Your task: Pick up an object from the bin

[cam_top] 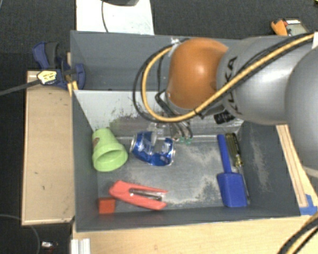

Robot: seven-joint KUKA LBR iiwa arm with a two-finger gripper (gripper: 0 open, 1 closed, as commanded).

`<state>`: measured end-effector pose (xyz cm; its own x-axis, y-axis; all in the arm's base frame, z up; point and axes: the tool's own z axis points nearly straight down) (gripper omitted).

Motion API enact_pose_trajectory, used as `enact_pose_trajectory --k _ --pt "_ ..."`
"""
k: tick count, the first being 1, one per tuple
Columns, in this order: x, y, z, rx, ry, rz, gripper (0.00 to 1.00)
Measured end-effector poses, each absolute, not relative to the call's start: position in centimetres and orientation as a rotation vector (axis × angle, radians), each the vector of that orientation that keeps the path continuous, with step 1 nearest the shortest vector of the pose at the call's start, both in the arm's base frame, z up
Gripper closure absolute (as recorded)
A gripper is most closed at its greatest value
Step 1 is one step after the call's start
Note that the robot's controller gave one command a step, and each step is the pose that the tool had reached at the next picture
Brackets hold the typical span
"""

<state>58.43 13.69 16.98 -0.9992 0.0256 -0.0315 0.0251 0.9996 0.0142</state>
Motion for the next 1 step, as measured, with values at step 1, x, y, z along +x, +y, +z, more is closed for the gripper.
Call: enact_pose_trajectory --k 1 --pt "58.45 13.7 17.19 0.042 3.108 0.023 1.0"
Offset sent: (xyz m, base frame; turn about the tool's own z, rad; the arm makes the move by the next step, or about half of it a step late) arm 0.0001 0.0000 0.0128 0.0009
